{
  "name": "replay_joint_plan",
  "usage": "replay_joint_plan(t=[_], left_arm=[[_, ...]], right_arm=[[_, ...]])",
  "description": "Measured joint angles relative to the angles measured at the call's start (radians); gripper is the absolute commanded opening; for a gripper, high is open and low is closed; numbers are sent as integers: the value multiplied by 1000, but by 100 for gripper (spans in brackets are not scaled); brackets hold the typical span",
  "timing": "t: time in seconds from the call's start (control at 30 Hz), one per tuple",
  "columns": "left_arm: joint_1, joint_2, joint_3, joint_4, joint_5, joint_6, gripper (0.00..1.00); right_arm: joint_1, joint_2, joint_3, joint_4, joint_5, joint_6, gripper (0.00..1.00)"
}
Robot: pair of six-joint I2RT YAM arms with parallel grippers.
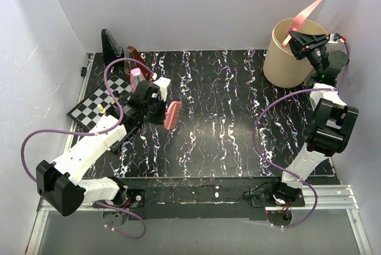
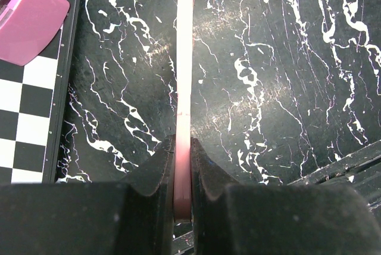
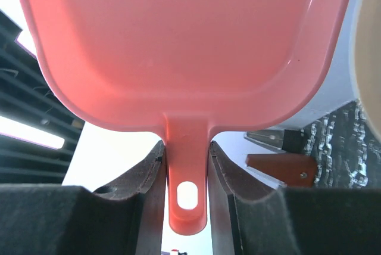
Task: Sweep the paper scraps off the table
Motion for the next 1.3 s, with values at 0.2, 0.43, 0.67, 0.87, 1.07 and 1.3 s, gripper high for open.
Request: replay_joint_plan(t=[0.2, 0.43, 0.67, 0.87, 1.07, 1.3], left_arm=[[0, 0, 0, 0, 0, 0, 0], [0, 2, 0, 0, 2, 2, 0], [0, 2, 0, 0, 3, 3, 0], [0, 2, 0, 0, 3, 4, 0], [0, 2, 0, 3, 2, 4, 0], [0, 2, 0, 3, -5, 5, 0]], right_arm=[[-2, 1, -26, 174, 17, 109, 1], [-5, 47, -153, 283, 40, 183, 1], [-5, 66, -88, 272, -3, 183, 1], [38, 46, 79, 180, -114, 94, 1], [172, -105, 65, -156, -201, -219, 1], [491, -350, 64, -915, 29, -861, 1]])
